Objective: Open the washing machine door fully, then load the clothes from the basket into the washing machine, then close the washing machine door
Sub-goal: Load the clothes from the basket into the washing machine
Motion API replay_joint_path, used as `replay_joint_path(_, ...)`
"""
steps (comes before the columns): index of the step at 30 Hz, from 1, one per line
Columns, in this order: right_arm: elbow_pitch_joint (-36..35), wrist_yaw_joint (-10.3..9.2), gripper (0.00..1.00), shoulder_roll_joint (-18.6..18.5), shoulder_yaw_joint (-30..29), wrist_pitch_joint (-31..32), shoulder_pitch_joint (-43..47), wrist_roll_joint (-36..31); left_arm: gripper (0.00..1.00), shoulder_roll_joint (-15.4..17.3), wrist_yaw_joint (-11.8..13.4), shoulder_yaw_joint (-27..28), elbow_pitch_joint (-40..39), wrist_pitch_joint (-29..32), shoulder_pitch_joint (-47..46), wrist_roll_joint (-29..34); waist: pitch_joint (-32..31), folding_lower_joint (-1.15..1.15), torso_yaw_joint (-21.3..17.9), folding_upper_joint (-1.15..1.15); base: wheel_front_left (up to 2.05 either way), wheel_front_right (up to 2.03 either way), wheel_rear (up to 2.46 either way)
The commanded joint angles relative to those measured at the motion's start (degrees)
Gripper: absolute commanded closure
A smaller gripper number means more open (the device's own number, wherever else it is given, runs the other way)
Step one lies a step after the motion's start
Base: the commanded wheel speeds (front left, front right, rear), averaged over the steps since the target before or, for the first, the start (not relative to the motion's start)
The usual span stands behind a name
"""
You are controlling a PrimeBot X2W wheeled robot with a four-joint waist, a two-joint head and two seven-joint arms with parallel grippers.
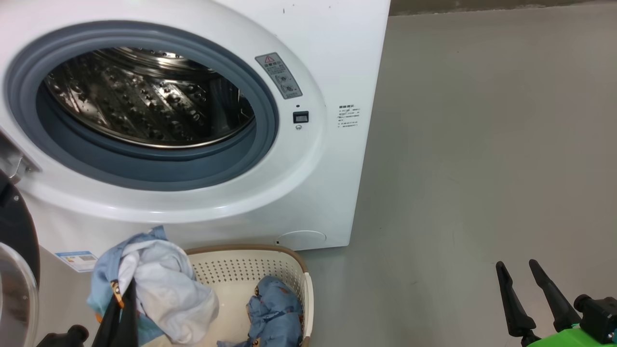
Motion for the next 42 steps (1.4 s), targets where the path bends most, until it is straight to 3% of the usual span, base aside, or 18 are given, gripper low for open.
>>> replay_joint_path(1, -1.5, 0.16, 0.0, -1.1, 0.8, -0.7, -0.2, 0.6, 1.0, 0.4, -0.1, 1.8, -2.2, -0.6, -1.1, 0.4, 0.1, 0.0, 0.0, 0.0, 0.0, 0.0, 0.0)
replay_joint_path(10, -2.3, 0.16, 0.0, -0.2, 0.8, -0.7, -1.2, 0.3, 1.0, 1.4, -0.1, 0.7, -1.0, -0.6, -7.3, -1.3, 3.1, 0.0, -0.1, 0.0, 0.0, 0.0, 0.0)
replay_joint_path(24, -3.3, 0.16, 0.0, 2.2, 1.5, -0.7, -7.4, 0.0, 1.0, 7.7, -0.1, -0.9, 6.4, -0.6, -31.4, -1.3, 13.6, 0.0, -2.6, 0.0, 0.0, 0.0, 0.0)
replay_joint_path(30, -3.8, 0.16, 0.0, 4.0, 1.8, -0.7, -10.4, 0.0, 1.0, 9.8, -0.1, -2.3, 14.5, -0.6, -42.9, -1.3, 17.6, 0.0, -5.1, 0.0, 0.0, 0.0, 0.0)
replay_joint_path(35, -3.8, 0.16, 0.0, 5.8, 2.9, -0.7, -12.6, 0.2, 1.0, 12.0, -0.1, -4.0, 25.9, -0.6, -52.4, -1.6, 20.6, 0.0, -8.0, 0.0, 0.0, 0.0, 0.0)
replay_joint_path(42, -3.6, 0.16, 0.0, 7.3, 2.8, -0.7, -13.9, 0.4, 1.0, 14.5, -0.1, -7.0, 34.7, -0.6, -60.2, -1.5, 22.8, 0.0, -11.0, 0.0, 0.0, 0.0, 0.0)
